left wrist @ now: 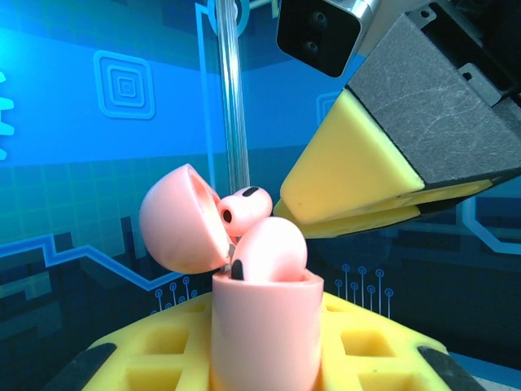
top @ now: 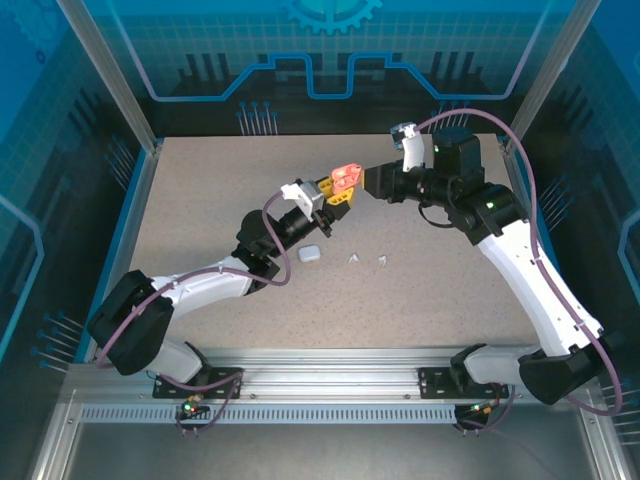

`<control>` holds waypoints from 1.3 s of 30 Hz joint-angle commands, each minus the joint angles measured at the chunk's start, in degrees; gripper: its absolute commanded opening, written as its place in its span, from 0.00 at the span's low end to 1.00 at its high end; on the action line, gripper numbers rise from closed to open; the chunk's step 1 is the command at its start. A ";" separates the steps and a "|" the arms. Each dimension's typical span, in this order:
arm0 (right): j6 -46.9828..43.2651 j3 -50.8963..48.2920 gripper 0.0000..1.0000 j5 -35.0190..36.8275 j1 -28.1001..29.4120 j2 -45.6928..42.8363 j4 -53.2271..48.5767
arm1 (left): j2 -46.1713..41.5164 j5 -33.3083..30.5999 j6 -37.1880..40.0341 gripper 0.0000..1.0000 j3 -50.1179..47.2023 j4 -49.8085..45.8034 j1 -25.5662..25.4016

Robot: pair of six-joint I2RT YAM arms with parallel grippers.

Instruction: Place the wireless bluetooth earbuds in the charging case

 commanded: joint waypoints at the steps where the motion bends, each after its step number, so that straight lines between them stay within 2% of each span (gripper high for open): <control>1: 1.18 0.16 0.35 -0.55 -0.57 -1.09 1.60 | -0.49 0.27 1.00 0.00 0.32 1.69 -0.43; 10: 2.71 4.56 0.35 1.38 -1.08 1.24 2.14 | -0.59 0.69 1.40 0.00 -0.25 2.24 -0.45; 22: 4.74 9.99 0.32 4.39 -2.34 6.84 -3.91 | -0.63 0.73 2.07 0.00 -0.78 4.37 -0.41; 39: 3.03 10.62 0.32 4.67 2.58 6.58 -5.00 | -0.34 0.54 2.01 0.00 -0.30 4.26 -0.38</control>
